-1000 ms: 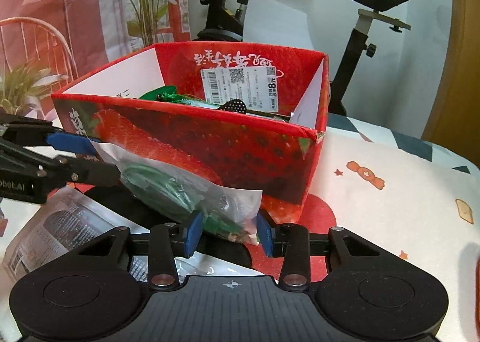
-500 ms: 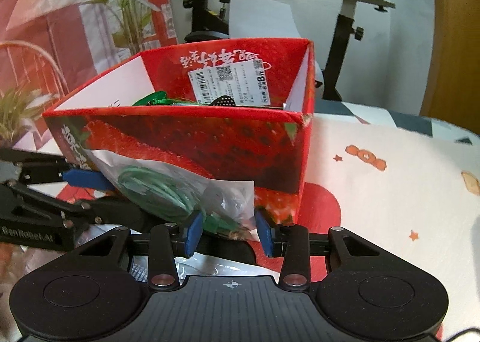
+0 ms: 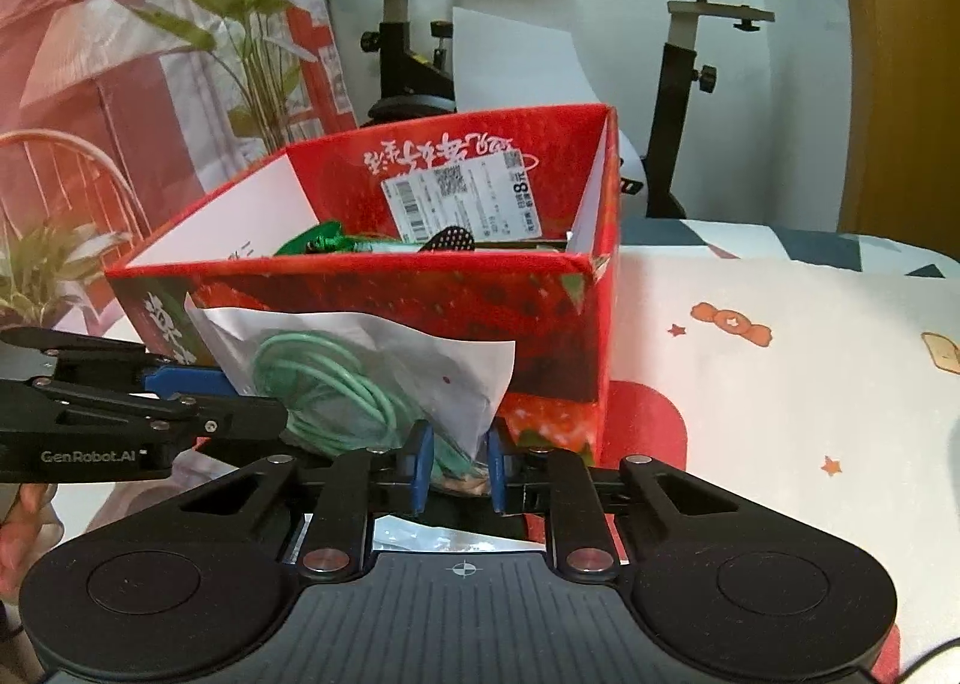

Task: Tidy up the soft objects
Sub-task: 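Lift the green-cable bag with both grippers and carry it over the red box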

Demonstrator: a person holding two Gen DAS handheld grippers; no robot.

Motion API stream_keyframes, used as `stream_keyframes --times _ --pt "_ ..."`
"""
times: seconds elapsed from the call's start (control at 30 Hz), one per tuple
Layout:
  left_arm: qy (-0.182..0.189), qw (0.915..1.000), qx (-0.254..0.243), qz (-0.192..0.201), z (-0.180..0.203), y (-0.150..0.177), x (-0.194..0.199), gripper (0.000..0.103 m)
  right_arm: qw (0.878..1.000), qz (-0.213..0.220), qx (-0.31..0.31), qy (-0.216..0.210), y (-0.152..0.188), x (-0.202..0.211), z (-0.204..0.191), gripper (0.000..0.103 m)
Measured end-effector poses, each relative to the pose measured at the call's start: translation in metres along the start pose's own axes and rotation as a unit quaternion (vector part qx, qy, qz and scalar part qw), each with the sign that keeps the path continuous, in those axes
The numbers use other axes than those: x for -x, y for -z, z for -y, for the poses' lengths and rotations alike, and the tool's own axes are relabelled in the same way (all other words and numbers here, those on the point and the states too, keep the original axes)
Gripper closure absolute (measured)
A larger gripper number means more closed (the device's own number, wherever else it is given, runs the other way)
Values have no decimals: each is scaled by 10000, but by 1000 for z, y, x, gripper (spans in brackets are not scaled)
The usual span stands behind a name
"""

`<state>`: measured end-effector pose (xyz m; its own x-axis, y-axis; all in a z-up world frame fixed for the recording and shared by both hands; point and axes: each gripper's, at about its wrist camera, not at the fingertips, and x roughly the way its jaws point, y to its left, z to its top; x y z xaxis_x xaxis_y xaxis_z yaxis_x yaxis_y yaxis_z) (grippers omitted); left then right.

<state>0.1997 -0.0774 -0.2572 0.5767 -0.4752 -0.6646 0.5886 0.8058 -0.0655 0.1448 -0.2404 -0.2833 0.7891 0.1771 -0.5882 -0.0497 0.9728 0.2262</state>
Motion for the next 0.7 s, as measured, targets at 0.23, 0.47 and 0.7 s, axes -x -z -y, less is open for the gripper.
stream_keyframes --times 0.23,0.47,0.7 --pt "-23 9996 46 270 5 -3 21 72 9998 192 45 -44 -8 16 -7 86" --pt "-67 9984 154 534 5 -8 47 72 9987 451 192 -123 -20 35 -23 86" --pt "-159 9955 249 900 0 -17 82 71 9963 774 216 -303 -40 54 -40 86"
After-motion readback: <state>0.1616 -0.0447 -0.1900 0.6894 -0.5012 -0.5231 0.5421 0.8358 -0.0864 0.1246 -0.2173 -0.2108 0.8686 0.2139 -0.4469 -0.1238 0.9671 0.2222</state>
